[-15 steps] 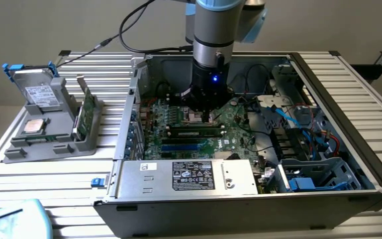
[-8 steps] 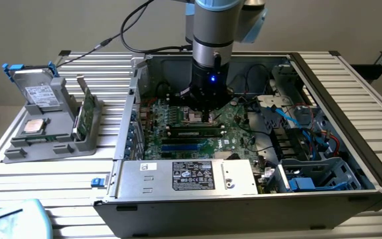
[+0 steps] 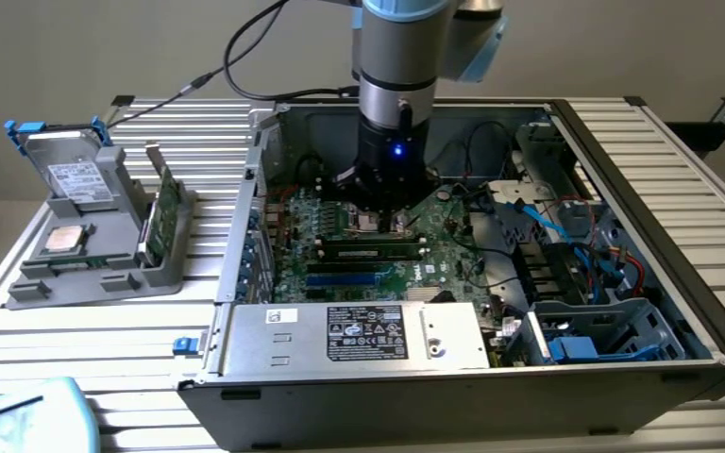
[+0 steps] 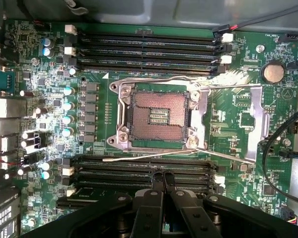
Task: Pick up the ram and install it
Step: 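Press down the ram until it locks into place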
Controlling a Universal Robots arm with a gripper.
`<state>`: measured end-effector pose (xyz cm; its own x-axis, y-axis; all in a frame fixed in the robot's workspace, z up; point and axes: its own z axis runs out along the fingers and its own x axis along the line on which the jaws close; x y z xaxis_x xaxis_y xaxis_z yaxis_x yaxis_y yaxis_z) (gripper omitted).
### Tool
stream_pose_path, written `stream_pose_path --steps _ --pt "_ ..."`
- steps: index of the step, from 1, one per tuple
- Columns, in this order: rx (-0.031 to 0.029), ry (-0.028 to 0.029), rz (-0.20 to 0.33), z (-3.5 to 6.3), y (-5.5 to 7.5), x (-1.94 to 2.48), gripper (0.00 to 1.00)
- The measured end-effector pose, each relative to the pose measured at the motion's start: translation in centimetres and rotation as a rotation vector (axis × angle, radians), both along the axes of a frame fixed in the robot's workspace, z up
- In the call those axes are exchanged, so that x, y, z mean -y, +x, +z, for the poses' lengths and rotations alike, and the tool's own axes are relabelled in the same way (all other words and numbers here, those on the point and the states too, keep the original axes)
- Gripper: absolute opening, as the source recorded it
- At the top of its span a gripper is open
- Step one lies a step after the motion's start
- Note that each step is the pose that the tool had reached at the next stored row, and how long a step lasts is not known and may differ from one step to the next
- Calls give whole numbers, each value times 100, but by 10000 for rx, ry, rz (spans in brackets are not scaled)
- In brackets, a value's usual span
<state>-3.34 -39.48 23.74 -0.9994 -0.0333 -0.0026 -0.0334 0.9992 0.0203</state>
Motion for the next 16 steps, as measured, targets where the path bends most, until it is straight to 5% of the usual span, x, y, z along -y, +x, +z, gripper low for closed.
stream_pose_path --steps 16 --pt "2 5 1 21 -125 115 11"
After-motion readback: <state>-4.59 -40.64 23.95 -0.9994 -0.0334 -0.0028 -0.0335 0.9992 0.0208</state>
